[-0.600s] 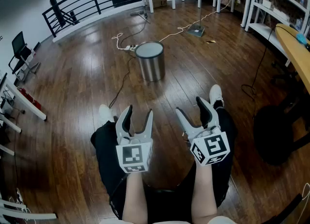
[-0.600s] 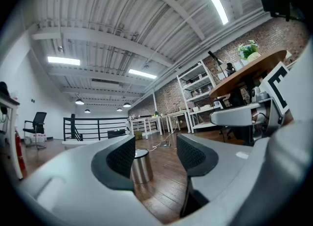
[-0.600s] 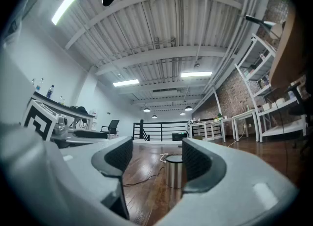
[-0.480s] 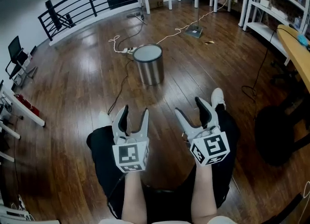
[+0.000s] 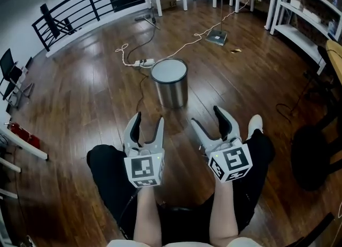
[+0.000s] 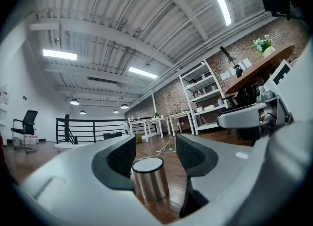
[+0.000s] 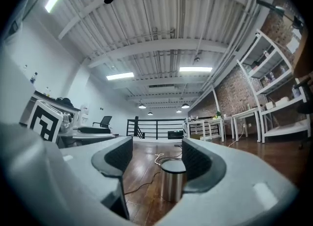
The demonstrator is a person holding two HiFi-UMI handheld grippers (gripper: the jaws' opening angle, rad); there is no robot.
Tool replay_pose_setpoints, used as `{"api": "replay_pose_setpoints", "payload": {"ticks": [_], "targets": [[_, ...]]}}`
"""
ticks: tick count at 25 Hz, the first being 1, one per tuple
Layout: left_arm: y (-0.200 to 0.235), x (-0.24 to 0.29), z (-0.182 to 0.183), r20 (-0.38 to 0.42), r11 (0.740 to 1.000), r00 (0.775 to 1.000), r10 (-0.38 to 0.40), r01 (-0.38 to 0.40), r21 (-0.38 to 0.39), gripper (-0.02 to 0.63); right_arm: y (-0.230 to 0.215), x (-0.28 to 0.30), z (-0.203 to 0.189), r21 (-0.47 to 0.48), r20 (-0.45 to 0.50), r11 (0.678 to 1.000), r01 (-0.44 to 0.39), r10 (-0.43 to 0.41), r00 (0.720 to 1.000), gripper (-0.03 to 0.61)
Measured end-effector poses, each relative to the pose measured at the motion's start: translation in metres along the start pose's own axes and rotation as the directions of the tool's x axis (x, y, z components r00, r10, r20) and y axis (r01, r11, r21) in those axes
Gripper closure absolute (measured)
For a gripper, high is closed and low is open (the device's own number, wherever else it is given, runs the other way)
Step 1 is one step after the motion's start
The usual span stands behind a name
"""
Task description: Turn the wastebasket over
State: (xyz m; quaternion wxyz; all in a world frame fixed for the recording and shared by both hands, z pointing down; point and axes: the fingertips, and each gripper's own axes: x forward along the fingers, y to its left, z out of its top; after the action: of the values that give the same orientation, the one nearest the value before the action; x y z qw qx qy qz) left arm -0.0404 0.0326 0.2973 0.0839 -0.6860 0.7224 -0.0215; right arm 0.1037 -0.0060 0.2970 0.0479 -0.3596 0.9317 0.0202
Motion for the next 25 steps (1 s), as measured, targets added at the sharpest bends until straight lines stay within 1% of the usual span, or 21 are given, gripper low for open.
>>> {"api": "replay_pose_setpoints", "payload": {"ticks": [4, 9, 12, 14, 16, 18, 21, 23, 25], "targets": [[0.037, 0.050, -0.013, 0.011, 1.000, 1.000, -0.020, 0.020, -0.001, 0.330, -0.001, 0.061, -0.008, -0.011, 0.000, 1.000, 0.005, -0.005, 1.000, 0.276], [0.082, 0.114, -0.020, 0.024, 0.999, 0.999, -0.049, 0.049, 0.000, 0.330, -0.013, 0.133, -0.016, -0.018, -0.024, 0.999, 0.026, -0.027, 0.999, 0.276], [0.107, 0.149, -0.027, 0.031, 0.998, 0.998, -0.058, 0.058, 0.002, 0.330, -0.025, 0.173, -0.031, -0.014, -0.056, 0.999, 0.042, -0.043, 0.998, 0.276], [0.120, 0.169, -0.035, 0.021, 0.998, 0.998, -0.063, 0.063, -0.004, 0.330, -0.030, 0.197, -0.042, -0.016, -0.088, 0.999, 0.045, -0.046, 0.995, 0.276], [0.132, 0.187, -0.044, 0.010, 0.997, 0.997, -0.074, 0.074, -0.014, 0.330, -0.032, 0.221, -0.041, -0.032, -0.097, 0.999, 0.036, -0.039, 0.995, 0.276], [0.144, 0.207, -0.049, 0.004, 0.996, 0.996, -0.084, 0.084, -0.014, 0.330, -0.035, 0.243, -0.042, -0.024, -0.098, 0.999, 0.028, -0.030, 0.995, 0.276], [0.161, 0.234, -0.047, 0.006, 0.996, 0.996, -0.091, 0.091, -0.002, 0.330, -0.051, 0.268, -0.041, -0.014, -0.103, 0.999, 0.047, -0.048, 0.994, 0.276], [0.172, 0.249, -0.040, 0.025, 0.996, 0.996, -0.086, 0.086, -0.004, 0.330, -0.061, 0.286, -0.029, -0.047, -0.094, 0.998, 0.044, -0.048, 0.994, 0.276], [0.184, 0.265, -0.035, 0.047, 0.997, 0.996, -0.079, 0.080, -0.003, 0.330, -0.066, 0.306, -0.016, -0.078, -0.084, 0.997, 0.020, -0.027, 0.996, 0.276]]}}
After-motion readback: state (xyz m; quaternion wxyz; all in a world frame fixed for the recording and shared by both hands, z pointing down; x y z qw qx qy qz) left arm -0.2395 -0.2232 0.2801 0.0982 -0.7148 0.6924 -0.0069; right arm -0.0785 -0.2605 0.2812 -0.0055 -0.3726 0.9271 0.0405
